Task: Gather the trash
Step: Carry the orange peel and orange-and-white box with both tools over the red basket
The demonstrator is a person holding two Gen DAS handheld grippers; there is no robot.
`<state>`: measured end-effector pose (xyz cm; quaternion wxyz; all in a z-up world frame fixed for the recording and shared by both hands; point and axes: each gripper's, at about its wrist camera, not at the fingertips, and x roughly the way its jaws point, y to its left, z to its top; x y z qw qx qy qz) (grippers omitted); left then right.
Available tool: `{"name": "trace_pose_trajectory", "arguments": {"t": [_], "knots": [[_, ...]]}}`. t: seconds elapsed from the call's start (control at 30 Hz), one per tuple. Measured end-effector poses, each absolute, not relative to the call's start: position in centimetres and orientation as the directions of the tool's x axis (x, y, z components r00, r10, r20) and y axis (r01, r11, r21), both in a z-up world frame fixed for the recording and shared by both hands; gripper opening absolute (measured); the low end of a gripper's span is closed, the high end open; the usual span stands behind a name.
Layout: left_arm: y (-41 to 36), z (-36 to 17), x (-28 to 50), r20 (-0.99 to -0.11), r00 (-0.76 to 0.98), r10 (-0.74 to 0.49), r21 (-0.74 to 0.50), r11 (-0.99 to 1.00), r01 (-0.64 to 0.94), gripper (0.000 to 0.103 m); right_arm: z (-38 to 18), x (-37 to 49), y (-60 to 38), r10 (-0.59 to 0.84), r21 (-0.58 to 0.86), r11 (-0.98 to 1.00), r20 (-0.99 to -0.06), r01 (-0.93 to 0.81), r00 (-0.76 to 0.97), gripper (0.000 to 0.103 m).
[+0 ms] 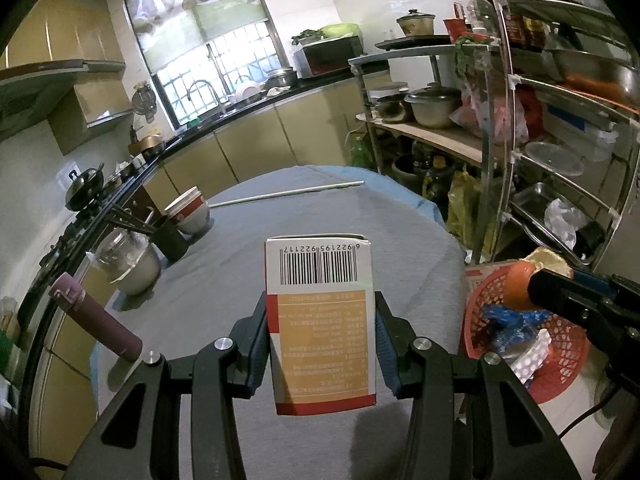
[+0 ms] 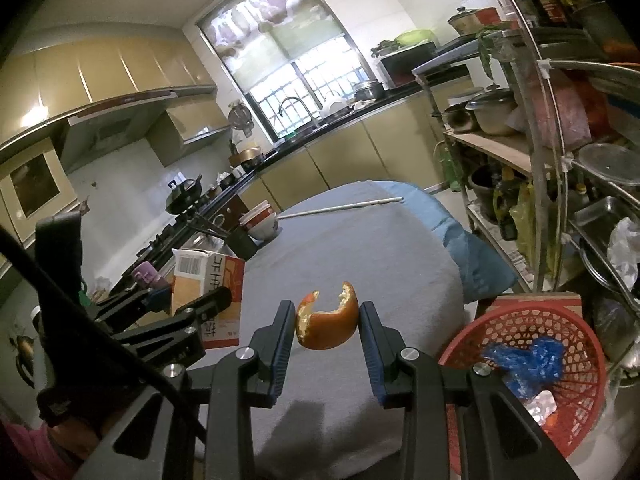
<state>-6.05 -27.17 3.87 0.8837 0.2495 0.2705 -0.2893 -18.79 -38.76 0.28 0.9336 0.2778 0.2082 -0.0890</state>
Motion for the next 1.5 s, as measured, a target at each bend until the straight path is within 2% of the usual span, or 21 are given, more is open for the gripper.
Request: {"name": "trace_pose_trajectory", "arguments": {"t": [1.5], "knots": [[-35.3,2.1,-11.6,-0.655,0.617,-0.437,0.35,0.548,0.76,0.048,-2.3,-26.4,-44.8,-0.167,0.558,0.713,-0.453,0.424,0.876,0.035]]}}
